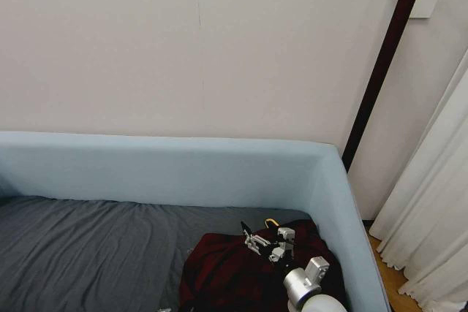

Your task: Pick up the clothes from the sofa and hang them on the clothes hanger.

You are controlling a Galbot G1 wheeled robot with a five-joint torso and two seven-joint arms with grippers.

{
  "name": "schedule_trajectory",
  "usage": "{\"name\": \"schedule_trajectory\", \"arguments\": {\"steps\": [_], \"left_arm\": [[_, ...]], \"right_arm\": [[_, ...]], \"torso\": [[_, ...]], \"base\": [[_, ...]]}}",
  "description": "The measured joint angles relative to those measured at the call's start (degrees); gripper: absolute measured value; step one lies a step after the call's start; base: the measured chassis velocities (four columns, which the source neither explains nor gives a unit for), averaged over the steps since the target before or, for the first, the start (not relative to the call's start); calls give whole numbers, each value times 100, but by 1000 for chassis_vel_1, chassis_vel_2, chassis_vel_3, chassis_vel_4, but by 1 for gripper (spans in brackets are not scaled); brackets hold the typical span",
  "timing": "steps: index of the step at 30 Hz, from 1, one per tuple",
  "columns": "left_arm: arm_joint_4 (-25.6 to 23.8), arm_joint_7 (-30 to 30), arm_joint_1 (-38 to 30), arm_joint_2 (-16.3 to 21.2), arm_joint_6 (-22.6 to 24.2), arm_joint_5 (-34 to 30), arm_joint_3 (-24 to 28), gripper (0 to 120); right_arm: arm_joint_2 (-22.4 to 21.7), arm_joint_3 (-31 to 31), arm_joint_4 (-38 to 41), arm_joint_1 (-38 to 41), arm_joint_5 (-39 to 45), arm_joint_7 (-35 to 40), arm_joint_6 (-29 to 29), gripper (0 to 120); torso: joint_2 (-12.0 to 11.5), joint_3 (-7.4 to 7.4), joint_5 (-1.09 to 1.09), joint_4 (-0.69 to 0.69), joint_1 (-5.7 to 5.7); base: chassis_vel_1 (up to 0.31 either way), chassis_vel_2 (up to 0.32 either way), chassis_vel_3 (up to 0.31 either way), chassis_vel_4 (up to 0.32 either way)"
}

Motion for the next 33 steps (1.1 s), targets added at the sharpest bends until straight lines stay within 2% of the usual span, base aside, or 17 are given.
{"name": "schedule_trajectory", "arguments": {"steps": [3,4,6,7,9,10,13,17,21,25,29,30,33], "left_arm": [[-38,-586,-146,-176,286,-118,92,56],[-38,-586,-146,-176,286,-118,92,56],[-69,-973,-225,-269,511,-219,128,64],[-70,-1072,-259,-309,571,-241,138,71],[-62,-1118,-288,-340,595,-244,146,74],[-25,-1163,-333,-382,608,-244,150,81],[72,-1219,-454,-461,611,-242,140,92],[153,-1261,-564,-511,622,-240,126,100],[310,-1446,-738,-617,774,-271,120,100],[406,-1538,-832,-721,827,-312,122,95],[422,-1663,-864,-749,901,-343,136,77],[422,-1663,-864,-749,901,-343,136,77],[419,-1752,-872,-727,952,-391,121,63]], "right_arm": [[-43,5,22,-42,-5,0,0,100],[-43,5,22,-42,-5,0,0,100],[-83,14,35,-74,-11,0,0,100],[-99,19,41,-82,-12,-1,0,100],[-112,23,44,-86,-12,-1,0,100],[-126,27,49,-87,-12,-1,1,100],[-144,29,57,-96,-12,-2,2,100],[-149,29,58,-118,-19,-4,6,100],[-150,26,58,-136,-27,-5,7,100],[-156,23,58,-147,-29,-5,7,100],[-178,28,58,-182,-42,-8,7,100],[-178,28,58,-182,-42,-8,7,100],[-183,35,48,-197,-49,-10,9,100]], "torso": [[0,0,0,0,0],[0,0,0,0,0],[0,0,0,0,0],[0,0,0,0,0],[0,0,0,0,0],[0,0,0,0,0],[0,0,0,0,0],[0,0,0,1,0],[0,0,0,0,0],[0,0,-1,0,0],[0,0,0,0,1],[0,0,0,0,1],[0,0,-1,0,1]], "base": [[0,0,0,0],[0,0,0,0],[0,0,0,0],[0,0,0,0],[0,0,0,0],[0,0,0,0],[0,0,0,0],[0,0,0,0],[0,0,0,0],[0,0,0,0],[0,0,0,0],[0,0,0,0],[0,0,0,0]]}}
